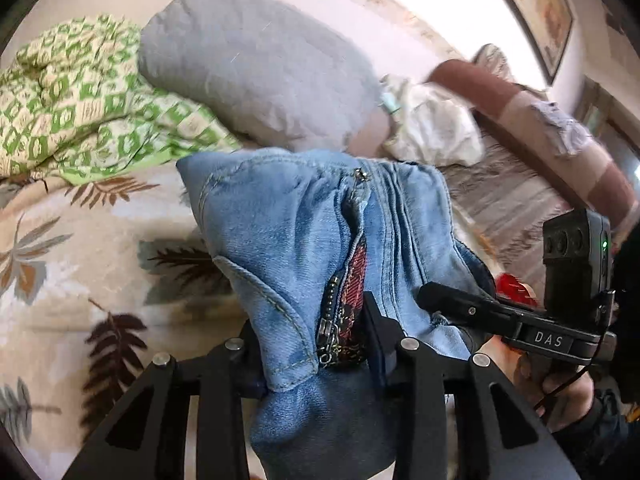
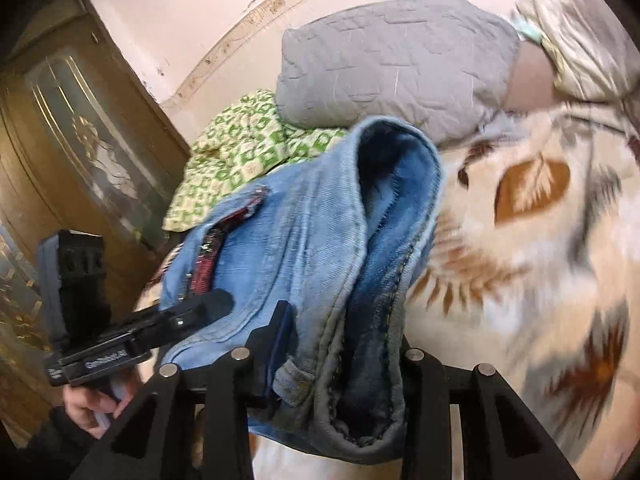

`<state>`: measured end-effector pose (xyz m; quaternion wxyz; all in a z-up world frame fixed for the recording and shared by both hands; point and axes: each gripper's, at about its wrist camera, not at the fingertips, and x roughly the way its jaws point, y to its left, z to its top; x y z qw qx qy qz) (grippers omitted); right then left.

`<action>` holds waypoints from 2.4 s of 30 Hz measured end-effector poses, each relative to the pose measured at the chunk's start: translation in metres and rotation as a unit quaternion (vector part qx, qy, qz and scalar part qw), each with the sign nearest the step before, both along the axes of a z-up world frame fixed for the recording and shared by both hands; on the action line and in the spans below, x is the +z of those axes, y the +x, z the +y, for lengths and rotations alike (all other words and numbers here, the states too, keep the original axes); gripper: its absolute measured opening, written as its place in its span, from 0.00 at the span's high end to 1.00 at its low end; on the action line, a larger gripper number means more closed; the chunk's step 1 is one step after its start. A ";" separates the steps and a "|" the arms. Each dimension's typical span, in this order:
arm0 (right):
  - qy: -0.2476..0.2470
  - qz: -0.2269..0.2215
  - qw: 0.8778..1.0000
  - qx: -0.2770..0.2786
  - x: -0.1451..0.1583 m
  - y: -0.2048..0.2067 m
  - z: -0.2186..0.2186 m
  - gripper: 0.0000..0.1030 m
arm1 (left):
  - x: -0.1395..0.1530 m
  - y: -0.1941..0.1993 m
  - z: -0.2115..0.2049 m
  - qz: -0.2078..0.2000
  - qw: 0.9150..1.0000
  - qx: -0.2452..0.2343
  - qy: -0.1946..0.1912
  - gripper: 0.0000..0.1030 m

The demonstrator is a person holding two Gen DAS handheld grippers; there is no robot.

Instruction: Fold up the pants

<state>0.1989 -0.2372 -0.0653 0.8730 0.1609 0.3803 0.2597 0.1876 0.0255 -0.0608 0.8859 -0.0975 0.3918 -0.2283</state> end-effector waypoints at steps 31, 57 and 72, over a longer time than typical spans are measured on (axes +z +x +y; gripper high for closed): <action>-0.164 -0.148 0.964 -0.147 0.163 -0.205 0.002 0.00 | 0.136 -0.200 -0.032 -0.134 0.956 0.140 0.221 0.00; -0.198 -0.087 0.960 -0.176 0.076 -0.224 0.008 0.00 | 0.057 -0.209 -0.033 -0.072 0.967 0.174 0.169 0.00; -0.204 -0.079 0.961 -0.171 0.073 -0.222 0.007 0.00 | 0.057 -0.209 -0.035 -0.071 0.967 0.174 0.169 0.00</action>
